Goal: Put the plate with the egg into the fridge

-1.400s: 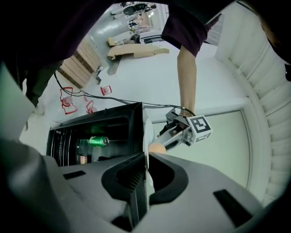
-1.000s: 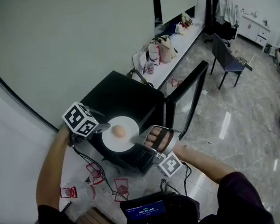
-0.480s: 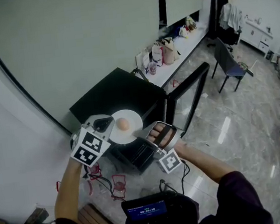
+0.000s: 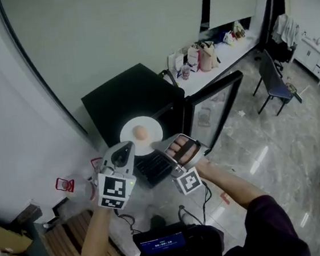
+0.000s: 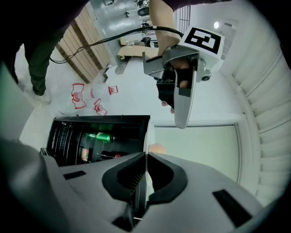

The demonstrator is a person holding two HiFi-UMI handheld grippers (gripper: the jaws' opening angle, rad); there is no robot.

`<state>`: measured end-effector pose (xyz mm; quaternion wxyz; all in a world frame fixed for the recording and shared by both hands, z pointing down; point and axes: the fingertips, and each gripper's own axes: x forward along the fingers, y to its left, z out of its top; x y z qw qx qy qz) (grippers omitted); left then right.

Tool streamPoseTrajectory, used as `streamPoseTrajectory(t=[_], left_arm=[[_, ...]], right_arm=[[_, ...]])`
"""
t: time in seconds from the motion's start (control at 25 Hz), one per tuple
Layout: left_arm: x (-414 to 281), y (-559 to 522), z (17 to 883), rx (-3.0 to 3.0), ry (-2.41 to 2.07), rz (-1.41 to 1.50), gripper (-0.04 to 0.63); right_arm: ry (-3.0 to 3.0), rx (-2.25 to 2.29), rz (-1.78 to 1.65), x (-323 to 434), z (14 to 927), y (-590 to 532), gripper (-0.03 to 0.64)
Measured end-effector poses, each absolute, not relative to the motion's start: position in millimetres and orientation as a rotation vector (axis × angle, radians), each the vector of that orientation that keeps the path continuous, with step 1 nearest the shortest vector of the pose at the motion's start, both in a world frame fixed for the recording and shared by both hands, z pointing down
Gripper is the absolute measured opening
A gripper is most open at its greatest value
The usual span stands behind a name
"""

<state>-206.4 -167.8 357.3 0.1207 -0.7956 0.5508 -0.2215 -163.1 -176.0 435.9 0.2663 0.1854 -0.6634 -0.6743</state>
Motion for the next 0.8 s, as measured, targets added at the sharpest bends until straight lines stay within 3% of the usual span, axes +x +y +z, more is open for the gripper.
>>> streamPoseTrajectory(t=[0.8], left_arm=[[-167.8,-54.3,403.6,-2.334,1.86,-0.512,0.009]], right_arm=[[-1.837,0.484,-1.804,-119.8,457.9,-84.5,0.023]])
